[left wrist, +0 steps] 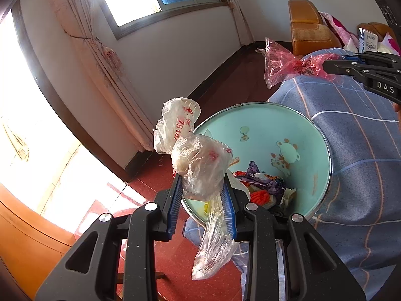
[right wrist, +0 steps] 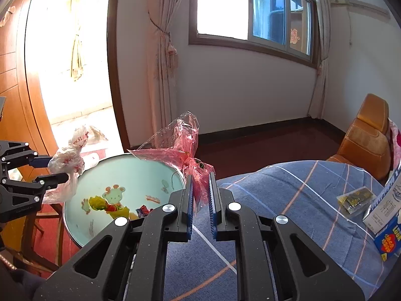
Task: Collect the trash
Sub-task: 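Hold the clear bag and pink wrapper over the teal bin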
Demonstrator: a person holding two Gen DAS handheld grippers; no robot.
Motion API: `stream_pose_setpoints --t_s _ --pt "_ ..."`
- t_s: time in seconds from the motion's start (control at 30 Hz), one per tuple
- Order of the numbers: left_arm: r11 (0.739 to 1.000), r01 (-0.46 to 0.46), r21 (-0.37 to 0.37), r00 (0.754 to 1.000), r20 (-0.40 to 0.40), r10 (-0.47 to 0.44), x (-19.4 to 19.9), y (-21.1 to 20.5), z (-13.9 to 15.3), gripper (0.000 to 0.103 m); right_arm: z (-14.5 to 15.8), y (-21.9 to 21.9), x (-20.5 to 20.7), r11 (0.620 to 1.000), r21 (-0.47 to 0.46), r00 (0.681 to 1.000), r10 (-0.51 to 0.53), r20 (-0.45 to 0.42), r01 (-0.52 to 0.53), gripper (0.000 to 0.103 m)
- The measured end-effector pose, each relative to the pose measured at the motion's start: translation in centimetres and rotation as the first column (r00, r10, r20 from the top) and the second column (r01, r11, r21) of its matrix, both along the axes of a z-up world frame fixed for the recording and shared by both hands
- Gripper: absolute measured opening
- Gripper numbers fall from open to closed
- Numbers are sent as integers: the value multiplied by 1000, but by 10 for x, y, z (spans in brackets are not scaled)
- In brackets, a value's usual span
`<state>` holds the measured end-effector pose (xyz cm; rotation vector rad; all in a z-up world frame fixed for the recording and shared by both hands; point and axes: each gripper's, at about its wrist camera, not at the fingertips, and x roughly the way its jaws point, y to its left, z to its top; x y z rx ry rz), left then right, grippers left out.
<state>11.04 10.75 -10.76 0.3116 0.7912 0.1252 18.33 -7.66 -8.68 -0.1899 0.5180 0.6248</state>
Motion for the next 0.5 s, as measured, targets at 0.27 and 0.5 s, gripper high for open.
stream_pose_setpoints --t_s 0.27,0.5 --pt "1000 3 23 1000 9 -3 -1 -3 0 30 -2 7 -2 1000 -13 1000 16 4 -16 12" --pt "999 4 41 1000 16 -5 -3 -4 1 30 -4 12 -5 999 -30 999 34 14 -34 12"
